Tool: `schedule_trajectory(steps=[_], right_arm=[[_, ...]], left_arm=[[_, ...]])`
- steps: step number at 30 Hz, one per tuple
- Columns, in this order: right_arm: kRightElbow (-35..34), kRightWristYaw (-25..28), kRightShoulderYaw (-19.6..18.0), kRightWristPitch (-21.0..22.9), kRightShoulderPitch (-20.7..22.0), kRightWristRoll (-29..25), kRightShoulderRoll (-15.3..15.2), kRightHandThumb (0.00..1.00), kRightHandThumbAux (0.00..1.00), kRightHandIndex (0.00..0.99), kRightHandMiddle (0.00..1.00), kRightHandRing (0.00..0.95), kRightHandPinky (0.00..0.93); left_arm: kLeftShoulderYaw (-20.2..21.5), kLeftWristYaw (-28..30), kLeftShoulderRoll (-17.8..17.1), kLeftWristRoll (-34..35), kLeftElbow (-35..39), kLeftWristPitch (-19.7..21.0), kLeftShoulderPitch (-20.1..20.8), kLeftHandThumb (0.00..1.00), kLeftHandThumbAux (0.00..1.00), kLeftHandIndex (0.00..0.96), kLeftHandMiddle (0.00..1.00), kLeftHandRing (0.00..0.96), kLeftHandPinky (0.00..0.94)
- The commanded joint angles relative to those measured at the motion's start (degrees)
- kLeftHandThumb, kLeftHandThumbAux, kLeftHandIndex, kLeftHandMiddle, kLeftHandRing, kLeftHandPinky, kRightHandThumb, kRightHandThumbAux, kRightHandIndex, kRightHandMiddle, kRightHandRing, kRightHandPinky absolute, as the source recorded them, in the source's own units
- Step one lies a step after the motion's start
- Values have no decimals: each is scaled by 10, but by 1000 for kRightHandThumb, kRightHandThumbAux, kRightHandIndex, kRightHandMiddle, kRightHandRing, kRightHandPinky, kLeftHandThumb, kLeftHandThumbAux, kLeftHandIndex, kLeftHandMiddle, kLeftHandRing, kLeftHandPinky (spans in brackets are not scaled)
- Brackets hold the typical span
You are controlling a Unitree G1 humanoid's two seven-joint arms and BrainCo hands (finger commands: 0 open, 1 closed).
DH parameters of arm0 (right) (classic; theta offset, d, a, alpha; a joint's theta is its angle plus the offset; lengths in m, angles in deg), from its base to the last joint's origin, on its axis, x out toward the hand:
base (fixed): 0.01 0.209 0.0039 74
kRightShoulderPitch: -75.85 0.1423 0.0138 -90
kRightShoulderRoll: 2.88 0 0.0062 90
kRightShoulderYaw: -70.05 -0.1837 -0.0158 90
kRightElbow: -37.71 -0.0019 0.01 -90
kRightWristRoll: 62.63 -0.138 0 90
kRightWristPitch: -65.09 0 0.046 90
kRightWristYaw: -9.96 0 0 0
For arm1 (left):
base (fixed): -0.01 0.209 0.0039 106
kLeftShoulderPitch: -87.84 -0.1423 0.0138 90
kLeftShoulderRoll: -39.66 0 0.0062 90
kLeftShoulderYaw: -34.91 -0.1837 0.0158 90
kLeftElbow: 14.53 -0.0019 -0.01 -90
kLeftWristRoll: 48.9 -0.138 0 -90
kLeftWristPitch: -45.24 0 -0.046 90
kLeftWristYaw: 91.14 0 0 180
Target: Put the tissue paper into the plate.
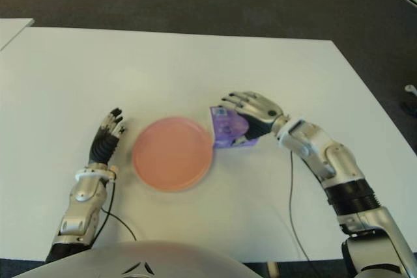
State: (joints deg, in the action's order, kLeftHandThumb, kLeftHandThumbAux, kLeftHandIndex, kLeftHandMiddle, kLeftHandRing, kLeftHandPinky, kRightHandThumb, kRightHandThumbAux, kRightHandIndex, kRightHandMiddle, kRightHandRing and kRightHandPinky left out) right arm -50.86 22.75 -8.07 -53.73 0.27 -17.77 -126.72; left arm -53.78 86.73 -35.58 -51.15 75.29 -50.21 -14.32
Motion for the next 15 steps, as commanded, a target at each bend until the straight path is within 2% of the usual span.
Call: schedule_trajectory(steps=[1,15], right_arm=[[-16,28,-13,-1,-10,-30,-11,277,530,7,63,23,18],[-41,103,-25,15,-17,-82,-14,237,532,4,48,2,0]], left_arm=[[1,1,-1,0,-14,12,-7,0,491,0,0,0,0],[4,5,-2,8,-17,19,-2,0,496,0,0,0,0]])
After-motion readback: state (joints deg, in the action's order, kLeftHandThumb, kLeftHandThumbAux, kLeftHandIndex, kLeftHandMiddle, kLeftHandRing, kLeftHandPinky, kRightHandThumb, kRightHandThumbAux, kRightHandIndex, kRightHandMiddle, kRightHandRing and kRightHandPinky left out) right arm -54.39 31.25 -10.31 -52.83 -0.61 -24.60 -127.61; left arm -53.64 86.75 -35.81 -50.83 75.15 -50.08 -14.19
